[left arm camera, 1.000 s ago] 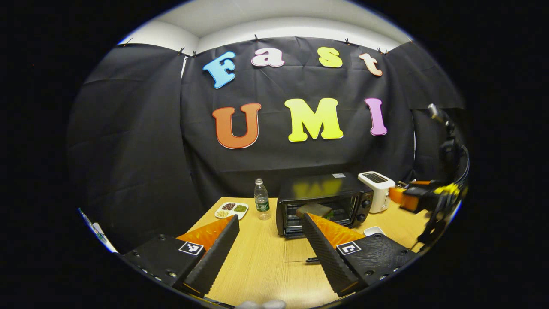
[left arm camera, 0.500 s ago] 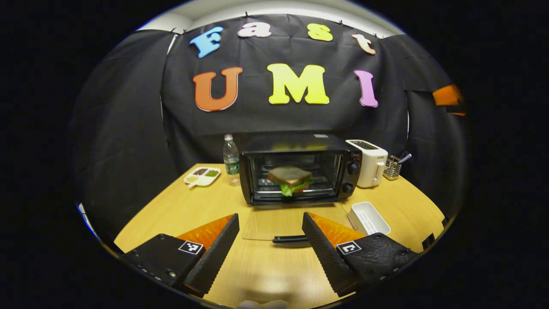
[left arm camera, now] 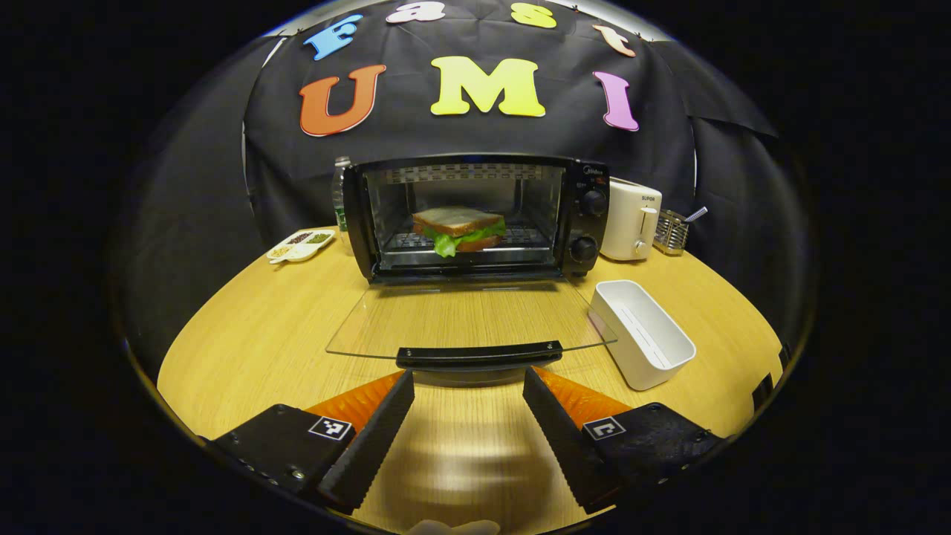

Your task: Open the electric oven with the left hand, put the food in, and close the electric oven.

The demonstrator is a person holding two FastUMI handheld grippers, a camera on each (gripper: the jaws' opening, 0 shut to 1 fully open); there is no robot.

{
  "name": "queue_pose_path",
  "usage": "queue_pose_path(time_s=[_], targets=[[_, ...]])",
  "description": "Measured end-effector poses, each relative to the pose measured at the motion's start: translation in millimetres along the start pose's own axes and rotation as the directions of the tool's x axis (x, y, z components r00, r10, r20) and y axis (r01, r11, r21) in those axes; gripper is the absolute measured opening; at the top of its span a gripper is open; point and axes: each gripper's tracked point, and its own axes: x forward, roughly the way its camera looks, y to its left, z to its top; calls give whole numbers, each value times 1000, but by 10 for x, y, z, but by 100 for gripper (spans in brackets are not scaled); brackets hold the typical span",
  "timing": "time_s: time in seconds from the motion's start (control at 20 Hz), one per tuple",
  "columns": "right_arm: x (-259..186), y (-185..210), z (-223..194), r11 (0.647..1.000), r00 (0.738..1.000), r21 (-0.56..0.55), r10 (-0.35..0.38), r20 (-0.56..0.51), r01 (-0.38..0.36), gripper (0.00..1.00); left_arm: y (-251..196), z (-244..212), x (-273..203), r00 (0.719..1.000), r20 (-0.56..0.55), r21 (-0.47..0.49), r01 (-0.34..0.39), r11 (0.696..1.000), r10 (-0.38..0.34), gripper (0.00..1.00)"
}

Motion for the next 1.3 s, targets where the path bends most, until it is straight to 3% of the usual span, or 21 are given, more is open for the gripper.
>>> queue_pose_path(time_s=[0.45,0.5,0.55,0.65,0.7,0.75,1.3], targets=[[-43,120,85,999,1000,-30,12,9,-11,100,7,-92,254,999,-30,10,-15,1000,15,94],[-23,121,72,1000,1000,-26,13,7,-13,91,-7,-100,256,999,-37,0,-16,1000,16,94],[-14,119,67,1000,1000,-22,12,4,-12,100,-14,-105,256,999,-44,-13,-11,1000,10,94],[-13,102,51,1000,1000,-11,10,0,-10,100,-29,-81,242,999,-43,-6,-9,1000,9,93],[-8,90,39,1000,1000,-10,8,-3,-8,90,18,-15,253,1000,-28,2,-15,1000,15,94],[-5,70,40,1000,1000,-7,5,-3,-5,100,12,24,260,1000,-29,-9,-11,1000,10,94],[114,66,134,1000,1000,16,10,10,-10,100,-1,325,120,1000,-13,-15,-6,1000,6,94]])
